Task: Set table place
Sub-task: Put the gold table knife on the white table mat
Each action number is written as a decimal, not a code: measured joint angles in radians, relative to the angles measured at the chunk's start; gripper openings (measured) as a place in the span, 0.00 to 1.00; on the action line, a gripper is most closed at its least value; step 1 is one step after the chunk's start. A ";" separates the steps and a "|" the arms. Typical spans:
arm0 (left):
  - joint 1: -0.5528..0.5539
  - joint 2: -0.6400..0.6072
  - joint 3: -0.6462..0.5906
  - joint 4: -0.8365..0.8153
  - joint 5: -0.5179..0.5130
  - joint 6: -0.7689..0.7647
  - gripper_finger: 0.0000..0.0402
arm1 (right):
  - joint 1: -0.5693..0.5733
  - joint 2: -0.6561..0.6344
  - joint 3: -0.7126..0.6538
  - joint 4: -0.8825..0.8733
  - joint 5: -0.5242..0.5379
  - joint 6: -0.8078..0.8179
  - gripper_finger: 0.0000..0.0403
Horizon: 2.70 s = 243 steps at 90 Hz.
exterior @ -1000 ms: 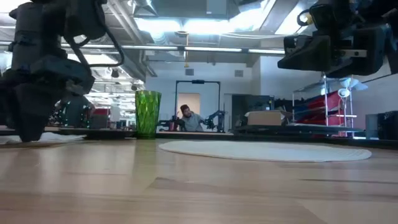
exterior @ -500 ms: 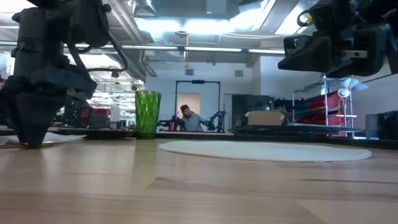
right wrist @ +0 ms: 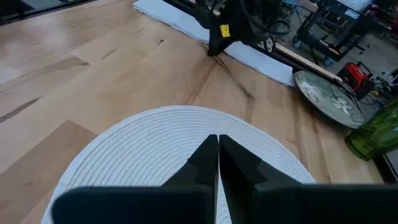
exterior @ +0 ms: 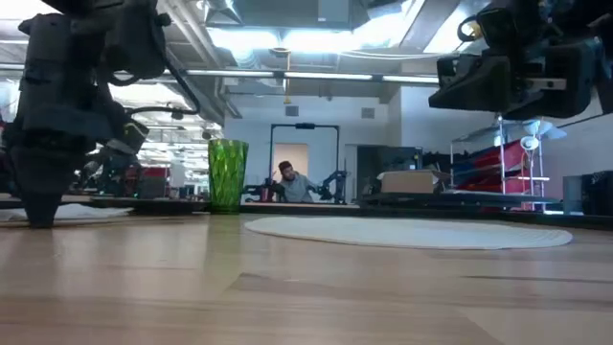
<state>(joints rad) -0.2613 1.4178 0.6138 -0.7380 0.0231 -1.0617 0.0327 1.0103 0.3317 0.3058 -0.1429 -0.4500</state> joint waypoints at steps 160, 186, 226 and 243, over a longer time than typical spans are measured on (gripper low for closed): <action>0.196 -0.003 0.223 0.275 -0.079 0.330 0.05 | 0.000 0.000 0.000 0.003 0.000 0.009 0.00; 0.164 0.139 0.223 0.257 -0.065 0.311 0.19 | 0.000 0.000 0.000 -0.003 0.000 0.011 0.00; 0.142 0.206 0.224 0.224 -0.026 0.230 0.25 | 0.000 0.000 0.000 -0.005 0.000 0.011 0.00; 0.140 0.210 0.258 0.224 0.007 0.224 0.25 | 0.000 0.000 0.000 -0.005 0.002 0.011 0.00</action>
<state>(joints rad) -0.1208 1.6279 0.8720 -0.5137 0.0296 -0.8380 0.0330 1.0103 0.3321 0.3004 -0.1410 -0.4389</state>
